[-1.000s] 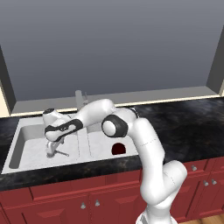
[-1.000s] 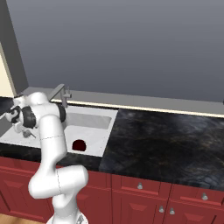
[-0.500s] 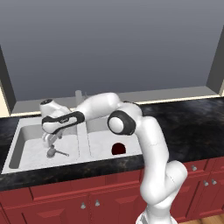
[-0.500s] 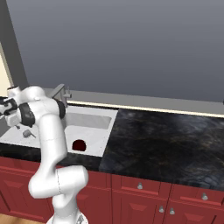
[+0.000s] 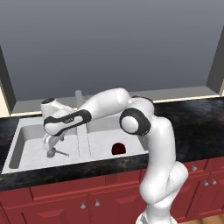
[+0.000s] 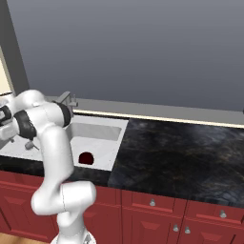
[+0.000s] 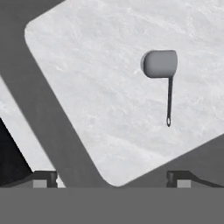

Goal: Move any existing items from the left basin to the right basin for drying. Then move the measuring cup from the counter to the left basin of the sink for washing.

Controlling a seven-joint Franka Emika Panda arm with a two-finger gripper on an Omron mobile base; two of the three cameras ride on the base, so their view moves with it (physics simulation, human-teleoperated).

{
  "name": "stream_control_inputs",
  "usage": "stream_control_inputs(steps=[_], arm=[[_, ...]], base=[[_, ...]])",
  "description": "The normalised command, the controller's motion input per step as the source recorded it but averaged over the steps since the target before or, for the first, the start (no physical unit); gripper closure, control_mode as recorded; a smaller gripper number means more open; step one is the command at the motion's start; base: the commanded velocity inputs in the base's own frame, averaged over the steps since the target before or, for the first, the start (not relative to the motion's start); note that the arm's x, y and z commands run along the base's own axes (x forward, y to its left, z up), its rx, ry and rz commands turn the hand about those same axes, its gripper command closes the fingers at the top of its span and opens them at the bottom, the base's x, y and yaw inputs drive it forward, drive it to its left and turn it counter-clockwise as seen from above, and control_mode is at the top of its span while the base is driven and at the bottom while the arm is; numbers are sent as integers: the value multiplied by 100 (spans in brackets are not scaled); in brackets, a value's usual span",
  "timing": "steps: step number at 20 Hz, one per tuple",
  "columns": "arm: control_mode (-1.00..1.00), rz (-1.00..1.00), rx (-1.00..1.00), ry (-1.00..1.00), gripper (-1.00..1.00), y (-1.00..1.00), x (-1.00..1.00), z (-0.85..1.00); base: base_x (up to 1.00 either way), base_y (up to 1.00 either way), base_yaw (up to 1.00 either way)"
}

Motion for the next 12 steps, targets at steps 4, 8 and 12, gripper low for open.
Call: stream_control_inputs(steps=[4,8,12], arm=[[-100,-2,3,-6,-100,-27,-60,37],[-100,-2,4,-5,-100,-28,-57,41],[-100,-3,5,-1,-100,-27,-47,43]], base=[[0,0,0],[0,0,0],[0,0,0]])
